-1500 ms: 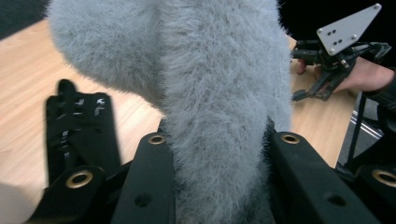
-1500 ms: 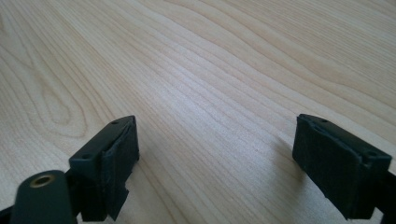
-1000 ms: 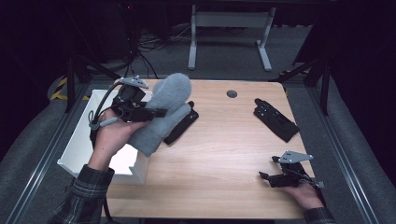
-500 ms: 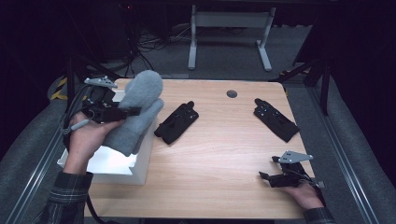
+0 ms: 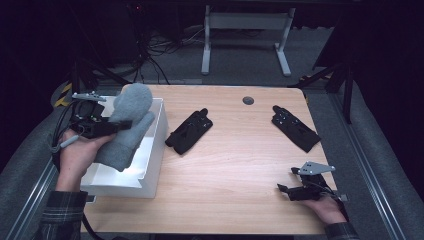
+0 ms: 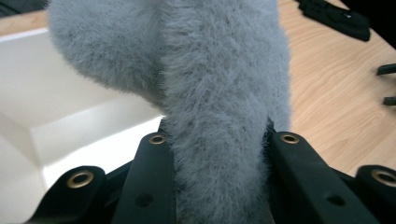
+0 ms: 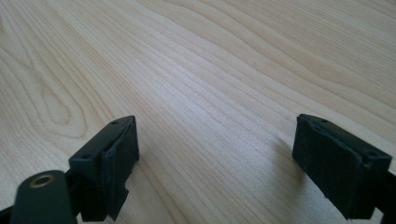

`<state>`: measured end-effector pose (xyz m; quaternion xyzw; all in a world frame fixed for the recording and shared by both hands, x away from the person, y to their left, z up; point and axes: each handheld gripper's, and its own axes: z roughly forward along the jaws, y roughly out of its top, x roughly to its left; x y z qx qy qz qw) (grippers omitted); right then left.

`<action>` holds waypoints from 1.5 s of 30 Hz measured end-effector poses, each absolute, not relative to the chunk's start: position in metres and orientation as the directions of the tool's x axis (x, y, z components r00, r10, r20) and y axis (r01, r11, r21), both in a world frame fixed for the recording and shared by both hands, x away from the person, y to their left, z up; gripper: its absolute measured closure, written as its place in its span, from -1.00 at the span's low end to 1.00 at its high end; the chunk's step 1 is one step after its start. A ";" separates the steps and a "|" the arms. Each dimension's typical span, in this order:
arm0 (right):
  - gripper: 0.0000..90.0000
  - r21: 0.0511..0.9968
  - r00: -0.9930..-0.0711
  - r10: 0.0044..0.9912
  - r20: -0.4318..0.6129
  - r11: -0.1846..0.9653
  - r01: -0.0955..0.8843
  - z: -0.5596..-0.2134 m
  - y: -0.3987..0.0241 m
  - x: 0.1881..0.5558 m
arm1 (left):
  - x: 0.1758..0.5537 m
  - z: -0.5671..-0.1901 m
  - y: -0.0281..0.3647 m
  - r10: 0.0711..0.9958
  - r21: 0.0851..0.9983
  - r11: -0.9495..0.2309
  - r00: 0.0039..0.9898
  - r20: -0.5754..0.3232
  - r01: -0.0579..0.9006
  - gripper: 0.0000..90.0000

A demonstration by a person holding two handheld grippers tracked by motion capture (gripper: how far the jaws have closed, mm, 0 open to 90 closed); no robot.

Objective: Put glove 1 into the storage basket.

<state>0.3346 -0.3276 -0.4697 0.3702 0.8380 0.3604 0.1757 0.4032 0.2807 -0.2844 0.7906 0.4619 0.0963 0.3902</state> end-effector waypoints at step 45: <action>-0.67 0.734 -0.664 0.747 -0.027 0.466 0.494 -0.470 -0.328 0.335 | 0.457 -0.417 0.295 0.888 0.482 -0.244 0.394 -0.239 0.842 -0.05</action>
